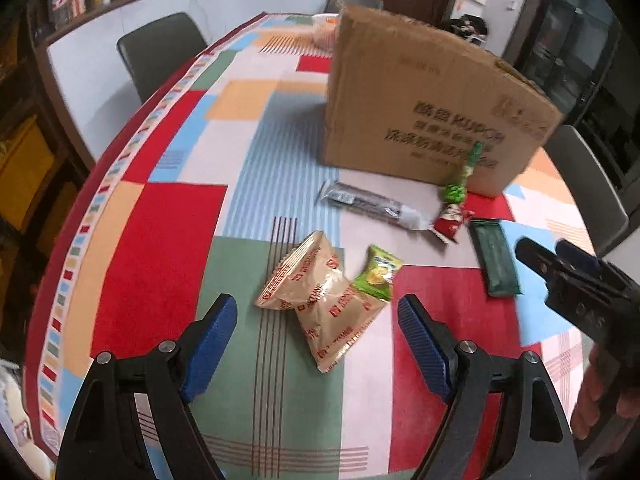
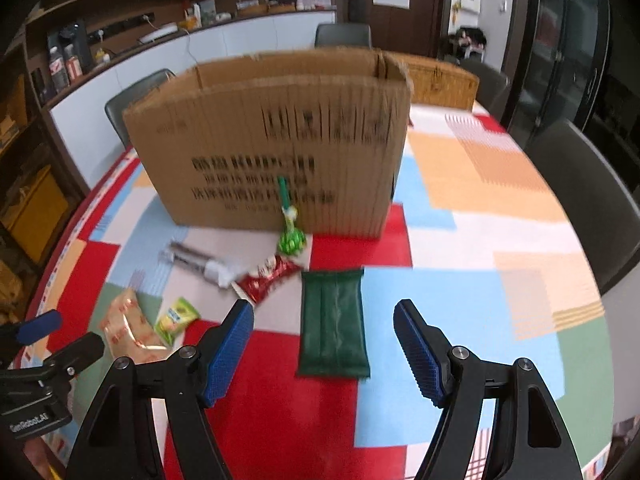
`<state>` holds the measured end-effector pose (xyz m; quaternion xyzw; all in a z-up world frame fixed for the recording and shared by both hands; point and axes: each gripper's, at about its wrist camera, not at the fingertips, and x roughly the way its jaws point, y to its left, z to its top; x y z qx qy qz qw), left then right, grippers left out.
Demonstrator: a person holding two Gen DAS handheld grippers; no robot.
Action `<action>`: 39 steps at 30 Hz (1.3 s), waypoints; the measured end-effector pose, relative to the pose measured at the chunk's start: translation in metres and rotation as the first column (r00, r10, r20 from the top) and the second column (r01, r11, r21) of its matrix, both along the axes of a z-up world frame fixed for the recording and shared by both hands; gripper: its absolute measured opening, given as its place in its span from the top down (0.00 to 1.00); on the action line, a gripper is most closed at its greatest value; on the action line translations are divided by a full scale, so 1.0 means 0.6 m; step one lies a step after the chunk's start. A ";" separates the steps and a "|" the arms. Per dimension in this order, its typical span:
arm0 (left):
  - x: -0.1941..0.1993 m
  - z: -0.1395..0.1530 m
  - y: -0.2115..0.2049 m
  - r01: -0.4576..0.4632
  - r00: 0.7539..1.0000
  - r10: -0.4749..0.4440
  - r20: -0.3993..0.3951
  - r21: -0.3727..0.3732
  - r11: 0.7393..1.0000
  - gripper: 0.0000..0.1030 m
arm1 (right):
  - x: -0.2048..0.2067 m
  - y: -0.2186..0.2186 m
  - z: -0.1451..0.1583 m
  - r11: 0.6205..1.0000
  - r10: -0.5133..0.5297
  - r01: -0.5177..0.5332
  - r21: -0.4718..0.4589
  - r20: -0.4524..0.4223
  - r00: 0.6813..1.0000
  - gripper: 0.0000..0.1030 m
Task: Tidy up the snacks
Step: 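Grasp the biscuit bag with the left tool while the right tool grasps the green bar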
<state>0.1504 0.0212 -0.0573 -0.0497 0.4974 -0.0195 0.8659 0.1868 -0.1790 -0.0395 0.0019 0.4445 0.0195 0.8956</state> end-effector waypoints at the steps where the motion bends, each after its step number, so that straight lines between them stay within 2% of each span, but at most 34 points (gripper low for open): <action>1: 0.004 -0.006 -0.001 -0.004 1.000 0.004 -0.003 0.002 1.000 0.22 | 0.001 0.000 -0.007 1.000 -0.002 0.002 -0.004 -0.009 1.000 0.29; 6: 0.022 -0.034 -0.001 -0.020 0.998 0.019 -0.052 -0.018 1.000 0.25 | 0.010 -0.005 -0.036 1.000 -0.013 0.013 -0.013 -0.054 0.998 0.29; 14: 0.047 -0.045 -0.008 -0.020 0.998 0.019 -0.052 -0.019 1.000 0.29 | 0.033 -0.015 -0.070 0.999 -0.024 0.026 0.022 -0.100 0.995 0.29; 20: 0.053 -0.053 -0.003 -0.027 0.997 0.025 -0.068 -0.032 0.999 0.39 | 0.046 -0.016 -0.077 1.000 -0.022 0.023 0.011 -0.095 0.995 0.29; 27: 0.054 -0.057 -0.002 -0.022 0.997 0.020 -0.068 -0.027 0.999 0.40 | 0.062 -0.012 -0.097 1.000 -0.015 0.014 -0.013 -0.103 0.995 0.30; 30: 0.055 -0.058 0.000 -0.023 0.997 0.021 -0.069 -0.031 0.999 0.41 | 0.067 -0.016 -0.107 1.000 -0.019 0.018 -0.014 -0.110 0.994 0.38; 34: 0.053 -0.058 0.000 -0.017 0.998 0.015 -0.067 -0.027 0.999 0.43 | 0.064 -0.014 -0.103 0.999 -0.022 0.019 -0.039 -0.097 0.995 0.56; 39: 0.050 -0.057 -0.003 -0.007 0.998 0.005 -0.063 -0.030 1.000 0.46 | 0.059 -0.014 -0.102 1.000 -0.020 0.018 -0.019 -0.100 0.995 0.57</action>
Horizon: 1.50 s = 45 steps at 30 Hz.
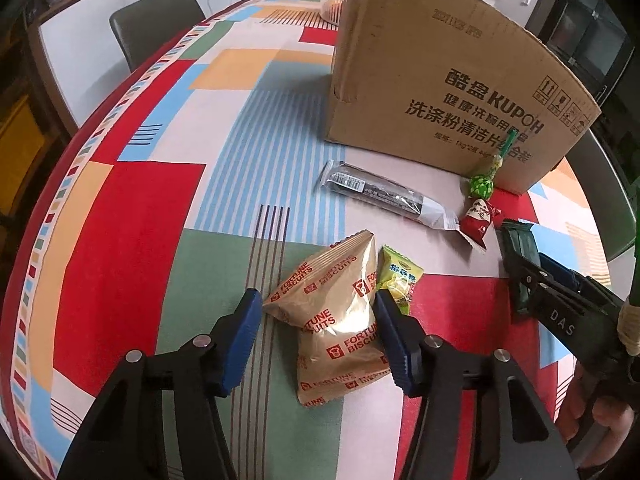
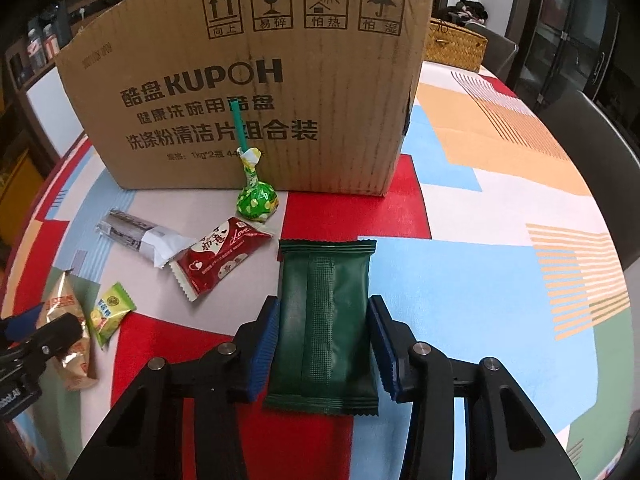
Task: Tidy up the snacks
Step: 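Grasp the biscuit bag with the left tool while the right tool grasps the green bar, then carry the biscuit bag and green bar over the box and release both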
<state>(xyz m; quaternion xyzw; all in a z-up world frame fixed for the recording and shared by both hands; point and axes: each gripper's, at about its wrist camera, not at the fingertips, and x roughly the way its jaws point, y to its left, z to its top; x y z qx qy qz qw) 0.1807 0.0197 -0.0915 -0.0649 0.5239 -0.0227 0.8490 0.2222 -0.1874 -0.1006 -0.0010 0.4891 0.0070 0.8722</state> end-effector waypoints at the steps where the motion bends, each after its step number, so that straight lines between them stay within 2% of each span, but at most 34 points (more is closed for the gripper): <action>1: -0.001 0.000 0.000 0.001 1.000 -0.001 0.000 -0.003 1.000 0.46 | -0.003 0.001 0.001 1.000 0.002 -0.002 0.008 -0.002 1.000 0.57; 13: -0.017 0.020 -0.005 0.016 0.999 -0.016 0.030 -0.005 1.000 0.50 | -0.031 0.015 0.031 0.999 0.012 -0.012 0.030 0.015 1.000 0.57; 25: -0.032 0.092 -0.016 0.067 0.985 -0.069 0.157 0.016 0.998 0.51 | -0.058 0.012 0.091 0.997 0.023 -0.031 0.075 0.098 0.995 0.57; 33: -0.036 0.156 -0.030 0.110 0.958 -0.110 0.264 0.013 0.994 0.51 | -0.058 0.004 0.145 0.994 0.028 -0.046 0.095 0.190 0.981 0.57; 45: -0.001 0.246 -0.060 0.162 0.901 -0.158 0.405 0.025 0.986 0.51 | -0.038 -0.015 0.220 0.993 0.003 -0.040 0.112 0.311 0.951 0.57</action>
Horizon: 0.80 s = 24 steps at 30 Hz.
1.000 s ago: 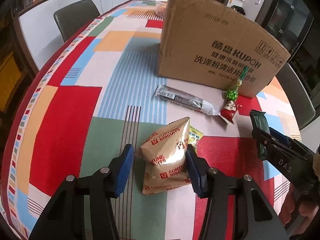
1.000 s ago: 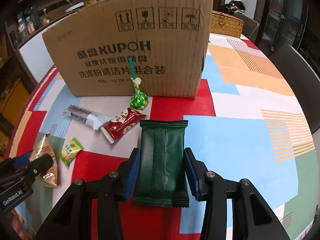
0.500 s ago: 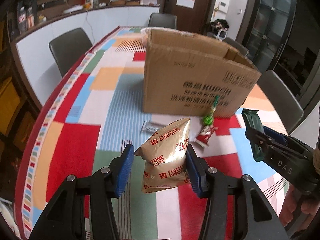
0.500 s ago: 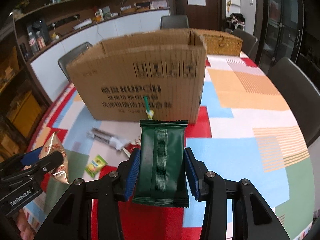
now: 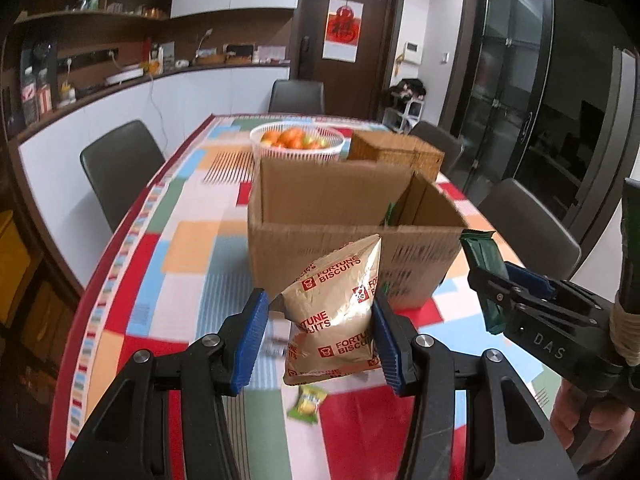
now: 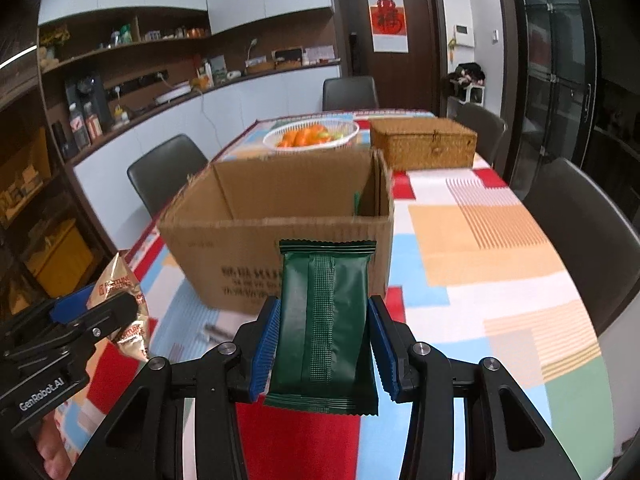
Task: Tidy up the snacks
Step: 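Carry the biscuit bag and green bar over the box and release both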
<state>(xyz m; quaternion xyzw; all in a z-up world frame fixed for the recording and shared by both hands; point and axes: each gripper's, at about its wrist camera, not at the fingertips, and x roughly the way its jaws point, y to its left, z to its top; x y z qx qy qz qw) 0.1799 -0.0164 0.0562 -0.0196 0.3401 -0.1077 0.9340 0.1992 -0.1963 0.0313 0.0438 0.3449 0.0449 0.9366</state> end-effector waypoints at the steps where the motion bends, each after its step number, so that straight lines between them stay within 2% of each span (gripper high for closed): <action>1: 0.004 0.007 -0.002 0.005 1.000 -0.005 0.009 0.000 1.000 0.51 | 0.004 -0.002 0.006 1.000 -0.001 0.001 0.003 0.007 1.000 0.57; 6: 0.028 0.045 -0.010 0.008 0.998 -0.009 0.070 0.016 1.000 0.51 | 0.032 -0.008 0.034 1.000 -0.005 0.005 0.017 0.044 0.999 0.57; 12: 0.070 0.074 -0.017 0.017 0.995 -0.020 0.097 0.028 0.999 0.51 | 0.076 -0.012 0.064 1.000 -0.002 0.000 0.027 0.069 0.998 0.57; 19: 0.142 0.087 -0.021 0.038 0.998 -0.039 0.050 0.011 0.999 0.51 | 0.138 -0.006 0.081 1.000 0.014 -0.015 0.017 0.057 0.998 0.57; 24: 0.196 0.078 -0.022 0.051 0.999 -0.051 -0.012 -0.005 0.999 0.51 | 0.177 0.001 0.086 1.000 0.027 -0.027 0.005 0.035 0.999 0.57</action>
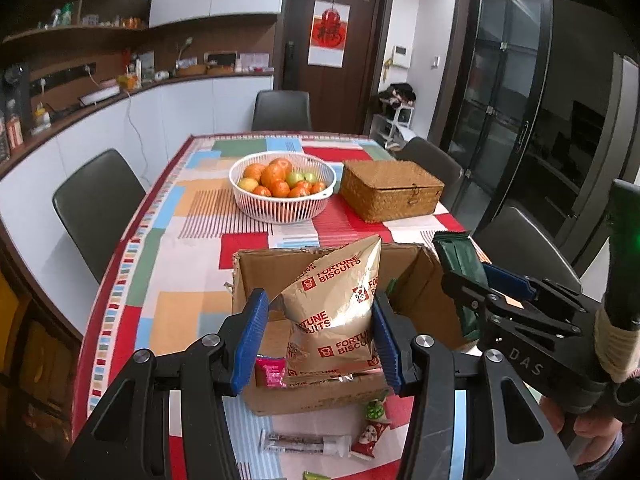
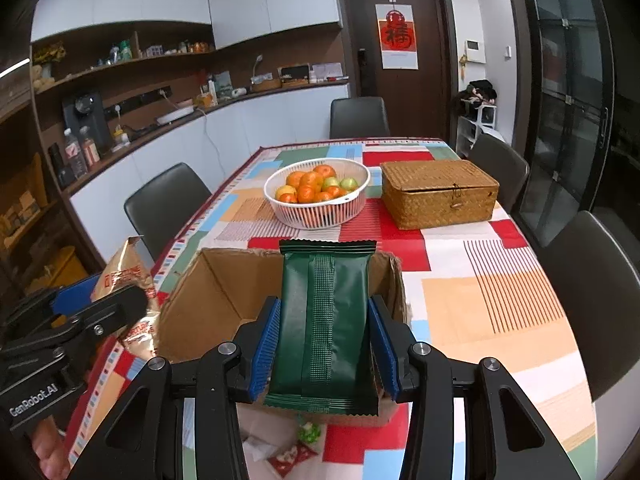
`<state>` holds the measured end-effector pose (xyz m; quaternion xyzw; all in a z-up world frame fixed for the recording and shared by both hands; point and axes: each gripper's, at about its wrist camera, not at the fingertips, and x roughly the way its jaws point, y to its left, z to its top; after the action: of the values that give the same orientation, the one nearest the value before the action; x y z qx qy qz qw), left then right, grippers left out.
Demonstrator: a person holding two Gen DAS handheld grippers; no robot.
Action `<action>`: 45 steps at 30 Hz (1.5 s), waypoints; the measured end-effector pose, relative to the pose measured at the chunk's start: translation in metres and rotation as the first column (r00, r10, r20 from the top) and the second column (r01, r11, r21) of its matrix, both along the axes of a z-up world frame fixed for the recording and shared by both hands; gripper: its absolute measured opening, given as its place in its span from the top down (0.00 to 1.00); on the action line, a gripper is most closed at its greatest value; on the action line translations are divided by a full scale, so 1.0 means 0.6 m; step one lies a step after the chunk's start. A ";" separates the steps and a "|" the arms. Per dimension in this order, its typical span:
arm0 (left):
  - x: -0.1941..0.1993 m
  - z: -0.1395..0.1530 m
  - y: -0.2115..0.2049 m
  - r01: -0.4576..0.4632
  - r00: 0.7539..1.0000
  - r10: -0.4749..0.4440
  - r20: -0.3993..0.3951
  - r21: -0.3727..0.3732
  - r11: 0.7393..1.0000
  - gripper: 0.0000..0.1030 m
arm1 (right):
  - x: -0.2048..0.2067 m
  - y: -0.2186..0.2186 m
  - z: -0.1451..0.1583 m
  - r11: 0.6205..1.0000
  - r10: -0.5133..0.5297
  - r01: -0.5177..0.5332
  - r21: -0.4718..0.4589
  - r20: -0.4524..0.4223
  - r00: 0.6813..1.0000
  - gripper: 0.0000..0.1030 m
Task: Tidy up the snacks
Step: 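Carry the biscuit bag and green bar over the box and release both, then grasp the durian candy with the left tool while the right tool grasps the red candy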
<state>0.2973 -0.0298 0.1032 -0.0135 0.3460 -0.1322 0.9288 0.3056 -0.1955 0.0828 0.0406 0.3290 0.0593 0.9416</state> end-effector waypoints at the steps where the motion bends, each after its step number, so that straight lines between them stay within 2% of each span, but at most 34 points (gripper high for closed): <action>1: 0.010 -0.003 0.000 0.002 1.000 -0.002 -0.010 -0.002 1.000 0.51 | 0.008 0.001 0.001 1.000 0.000 0.000 0.001 -0.004 1.000 0.57; 4: 0.036 -0.014 -0.005 0.003 0.999 -0.003 -0.038 0.013 1.000 0.51 | 0.027 0.005 0.000 1.000 0.001 -0.001 -0.009 -0.018 1.000 0.57; 7: 0.052 -0.025 -0.013 -0.031 0.998 0.036 -0.055 0.082 0.996 0.44 | 0.044 0.008 -0.003 1.000 0.000 -0.001 -0.017 -0.030 1.000 0.56; 9: 0.045 -0.029 -0.010 -0.035 0.998 0.039 -0.040 0.101 0.994 0.34 | 0.054 0.010 -0.011 1.000 0.015 -0.016 -0.021 -0.045 0.999 0.48; 11: 0.031 -0.034 -0.007 -0.035 0.999 0.038 -0.033 0.105 0.994 0.33 | 0.053 0.005 -0.017 1.000 -0.008 0.007 -0.018 -0.054 0.999 0.44; 20: -0.065 -0.031 0.001 0.007 0.999 -0.013 0.046 0.113 0.994 0.33 | -0.038 0.013 -0.021 1.000 -0.001 0.001 -0.011 0.023 1.000 0.44; 28: -0.146 -0.032 0.002 0.038 0.995 -0.049 0.088 0.122 0.992 0.33 | -0.118 0.023 -0.037 0.999 0.041 -0.041 0.025 0.031 0.999 0.44; 34: -0.186 -0.074 0.007 0.041 0.998 -0.046 0.038 0.128 0.991 0.33 | -0.161 0.029 -0.067 0.998 0.055 -0.055 0.019 0.005 0.998 0.44; 45: -0.220 -0.178 0.022 0.060 0.993 -0.048 -0.105 0.113 0.992 0.34 | -0.191 0.042 -0.158 0.995 0.102 -0.100 0.022 -0.136 0.985 0.44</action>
<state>0.1654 -0.0168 -0.0034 0.0429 0.4001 -0.1360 0.9053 0.1911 -0.1700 -0.0118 0.0352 0.3939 0.1065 0.9123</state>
